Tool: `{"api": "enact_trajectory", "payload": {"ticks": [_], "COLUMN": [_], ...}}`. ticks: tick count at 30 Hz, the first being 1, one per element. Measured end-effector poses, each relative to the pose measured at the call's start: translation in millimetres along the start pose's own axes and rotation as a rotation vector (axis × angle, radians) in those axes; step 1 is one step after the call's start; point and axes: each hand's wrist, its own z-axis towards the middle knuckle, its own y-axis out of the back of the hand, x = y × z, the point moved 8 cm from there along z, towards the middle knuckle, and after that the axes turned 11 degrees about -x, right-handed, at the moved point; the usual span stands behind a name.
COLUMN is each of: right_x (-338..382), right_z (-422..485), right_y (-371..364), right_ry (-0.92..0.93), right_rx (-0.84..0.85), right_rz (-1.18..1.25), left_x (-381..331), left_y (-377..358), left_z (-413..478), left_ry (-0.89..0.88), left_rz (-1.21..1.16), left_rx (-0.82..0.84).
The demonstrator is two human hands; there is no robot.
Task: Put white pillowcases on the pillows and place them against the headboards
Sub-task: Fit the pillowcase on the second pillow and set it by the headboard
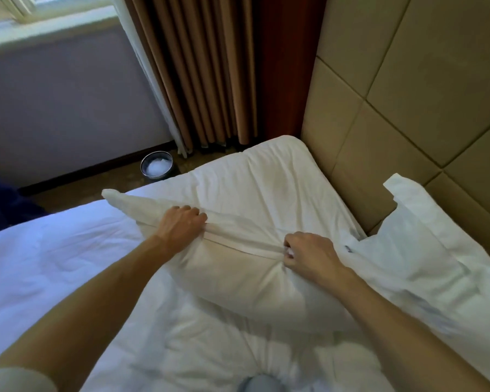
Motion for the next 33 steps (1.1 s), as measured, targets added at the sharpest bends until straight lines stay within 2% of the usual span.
{"api": "enact_trajectory", "payload": {"ticks": [3,9,13,16,21,23,26,29,33], "right_x": [-5.4,-6.5,-0.3,-14.5,-47.8,-49.6,-41.3,-41.0,-57.6], "right_z": [0.8,-1.0,3.8,12.4,54.6,79.4,110.4,128.3,132.4], "right_y": [2.4,0.8,3.7,16.6,28.4,15.2,-4.9,-10.5,-9.2], "right_ry": [0.001,-0.039,0.0,-0.082,-0.201,-0.248,-0.291,-0.313,-0.434], "right_rx": [0.031,0.095,0.051,0.074,0.03,0.048,0.054,0.018,0.089], "right_rz": [-0.02,-0.101,-0.247,-0.294,-0.27,-0.25,-0.209,-0.261,-0.297], "left_x": [0.8,-1.6,1.4,6.0,16.7,33.1,61.9,69.5,59.6], "left_y": [-10.8,-30.3,-24.9,-17.5,-34.1,-59.1,-104.2,-124.8,-134.4], "left_z": [-4.4,-8.0,14.6,48.9,127.7,152.6,170.1,181.6,193.4], "left_ry": [0.056,0.038,-0.037,-0.125,-0.292,-0.356,-0.335,-0.365,-0.414], "left_rz": [-0.01,-0.094,-0.143,-0.2,-0.249,-0.257,-0.293,-0.367,-0.421], "left_rx": [0.024,0.063,-0.037,-0.121,-0.157,-0.105,-0.024,-0.025,-0.028]}}
